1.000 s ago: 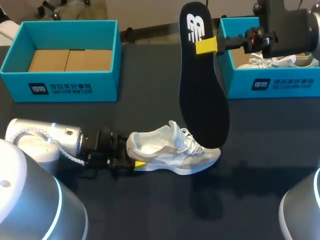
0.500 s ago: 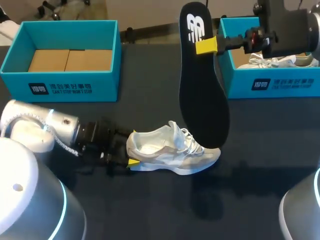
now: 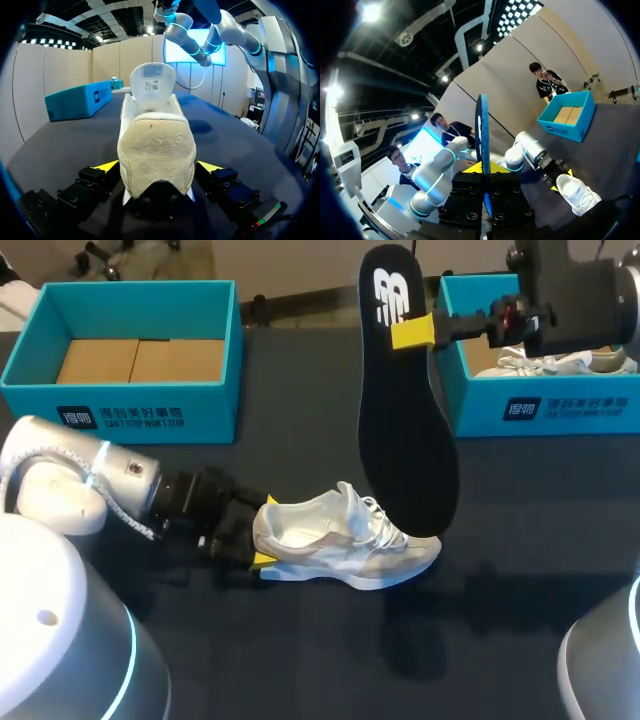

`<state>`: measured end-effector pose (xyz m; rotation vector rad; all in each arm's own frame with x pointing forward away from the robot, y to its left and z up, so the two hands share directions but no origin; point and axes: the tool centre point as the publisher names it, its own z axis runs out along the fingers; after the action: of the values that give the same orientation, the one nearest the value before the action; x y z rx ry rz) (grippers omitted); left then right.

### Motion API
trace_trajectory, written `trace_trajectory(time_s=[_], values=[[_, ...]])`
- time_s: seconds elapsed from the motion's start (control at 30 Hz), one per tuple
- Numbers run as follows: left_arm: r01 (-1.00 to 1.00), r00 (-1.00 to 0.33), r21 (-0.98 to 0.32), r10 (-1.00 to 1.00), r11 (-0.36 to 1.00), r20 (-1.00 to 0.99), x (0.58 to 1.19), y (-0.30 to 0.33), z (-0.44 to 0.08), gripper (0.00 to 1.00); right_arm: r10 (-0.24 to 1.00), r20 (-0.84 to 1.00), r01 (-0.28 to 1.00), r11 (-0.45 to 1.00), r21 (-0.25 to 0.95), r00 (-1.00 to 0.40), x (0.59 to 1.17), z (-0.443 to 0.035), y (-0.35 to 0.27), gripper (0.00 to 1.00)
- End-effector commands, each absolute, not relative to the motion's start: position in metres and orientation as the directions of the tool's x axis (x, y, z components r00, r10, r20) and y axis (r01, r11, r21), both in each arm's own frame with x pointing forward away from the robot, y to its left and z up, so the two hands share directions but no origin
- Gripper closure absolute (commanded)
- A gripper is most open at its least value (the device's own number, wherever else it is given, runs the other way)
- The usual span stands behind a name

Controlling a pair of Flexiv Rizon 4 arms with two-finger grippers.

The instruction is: Take the shoe out of the shoebox, open the shoe tongue, remove and reinsert the insole, then place the shoe into the shoebox

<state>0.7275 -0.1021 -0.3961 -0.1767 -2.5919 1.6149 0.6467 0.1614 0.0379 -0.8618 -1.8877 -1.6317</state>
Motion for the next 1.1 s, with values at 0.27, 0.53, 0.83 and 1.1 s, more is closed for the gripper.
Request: trace_trajectory(time_s=[0.27, 0.53, 0.83, 1.1], values=[[0.162, -0.975, -0.783, 0.222, 0.600, -0.032, 0.723, -0.101, -0.372, 0.00, 0.143, 0.724, 0.737, 0.084, 0.671, -0.675, 0.648, 0.038, 0.164, 1.00], [0.144, -0.977, -0.787, 0.211, 0.600, -0.018, 0.723, -0.099, -0.370, 0.00, 0.143, 0.724, 0.737, 0.084, 0.671, -0.675, 0.648, 0.038, 0.164, 1.00], [0.145, -0.981, -0.742, 0.191, 0.655, -0.024, 0.722, -0.099, -0.363, 0.00, 0.143, 0.724, 0.737, 0.084, 0.671, -0.675, 0.648, 0.038, 0.164, 1.00], [0.169, -0.981, -0.631, 0.189, 0.757, -0.036, 0.720, -0.102, -0.345, 0.00, 0.143, 0.724, 0.737, 0.084, 0.671, -0.675, 0.648, 0.038, 0.164, 1.00]])
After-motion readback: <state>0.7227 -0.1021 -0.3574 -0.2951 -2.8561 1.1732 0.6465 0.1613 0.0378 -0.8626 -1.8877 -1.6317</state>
